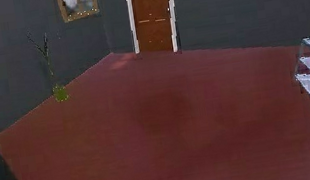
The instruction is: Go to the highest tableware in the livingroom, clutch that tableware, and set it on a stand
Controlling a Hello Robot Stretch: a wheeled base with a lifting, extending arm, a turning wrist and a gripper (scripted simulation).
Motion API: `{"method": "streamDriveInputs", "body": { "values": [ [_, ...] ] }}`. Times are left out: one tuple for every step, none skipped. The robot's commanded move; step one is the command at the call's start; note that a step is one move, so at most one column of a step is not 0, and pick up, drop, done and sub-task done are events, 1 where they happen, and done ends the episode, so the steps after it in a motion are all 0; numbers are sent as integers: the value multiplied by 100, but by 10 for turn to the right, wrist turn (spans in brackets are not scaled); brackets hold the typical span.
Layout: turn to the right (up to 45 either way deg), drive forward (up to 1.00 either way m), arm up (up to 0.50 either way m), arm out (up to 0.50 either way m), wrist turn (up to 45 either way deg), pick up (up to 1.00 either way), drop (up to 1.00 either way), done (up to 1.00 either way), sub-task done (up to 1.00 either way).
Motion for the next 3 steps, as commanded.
{"method": "streamDriveInputs", "body": {
  "values": [
    [300, 0, 0, 0, 0, 0, 0, 0, 0],
    [0, 100, 0, 0, 0, 0, 0, 0, 0],
    [0, 100, 0, 0, 0, 0, 0, 0, 0]
  ]
}}
